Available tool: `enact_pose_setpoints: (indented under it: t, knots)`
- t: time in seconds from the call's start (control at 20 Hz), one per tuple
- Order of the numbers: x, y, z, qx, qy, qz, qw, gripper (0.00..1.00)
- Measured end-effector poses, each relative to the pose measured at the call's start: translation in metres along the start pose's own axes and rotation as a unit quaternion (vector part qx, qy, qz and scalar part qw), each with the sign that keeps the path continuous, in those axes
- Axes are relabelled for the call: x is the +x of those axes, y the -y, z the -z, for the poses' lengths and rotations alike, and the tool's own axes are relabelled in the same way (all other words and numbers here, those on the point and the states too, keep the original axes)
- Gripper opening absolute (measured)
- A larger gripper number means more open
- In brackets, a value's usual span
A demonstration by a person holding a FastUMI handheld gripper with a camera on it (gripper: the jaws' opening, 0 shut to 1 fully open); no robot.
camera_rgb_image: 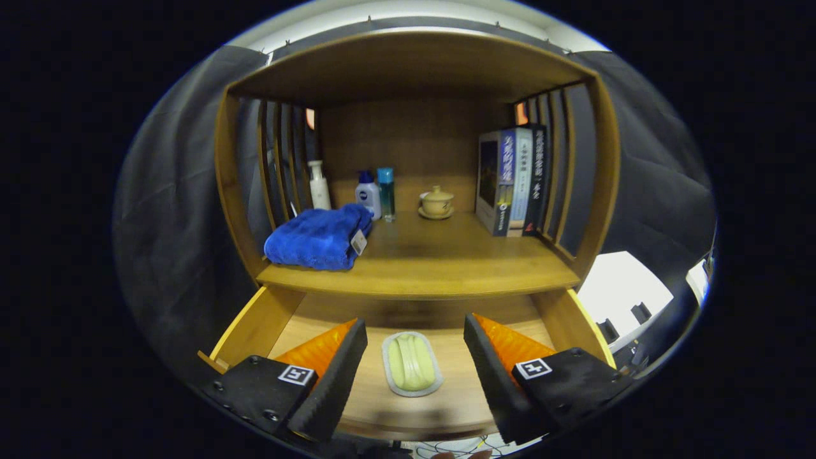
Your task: Pull open the drawer, take out the items inside it, and place them on the countertop above the cabinet.
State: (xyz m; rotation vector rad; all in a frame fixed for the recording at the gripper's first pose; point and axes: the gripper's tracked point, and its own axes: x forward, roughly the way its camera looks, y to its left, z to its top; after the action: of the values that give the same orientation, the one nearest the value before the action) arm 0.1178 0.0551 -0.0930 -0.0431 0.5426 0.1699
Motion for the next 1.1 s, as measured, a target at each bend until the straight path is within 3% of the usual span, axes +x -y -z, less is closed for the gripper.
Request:
enact_pose_setpoints:
  t: [0.3,0.5,0.65,0.85,0.95,1.05,1.1]
  knots:
    - [0.058,0.007,0.037,0.022,-0.139,0.010,0.990,0.99]
    - [0.075,0.015,0.062,0.011,-0.193,0.030,0.981,0.99]
    - [0.080,0.007,0.082,0.001,-0.240,0.017,0.971,0.96]
    - [0.088,0.011,0.103,-0.007,-0.278,0.026,0.960,0.70]
    - [0.085,0.015,0.107,0.009,-0.287,0.041,0.957,0.48]
    - [0.079,0.011,0.096,0.030,-0.275,0.031,0.960,0.26]
    - [0.074,0.012,0.091,0.033,-0.271,0.030,0.962,0.26]
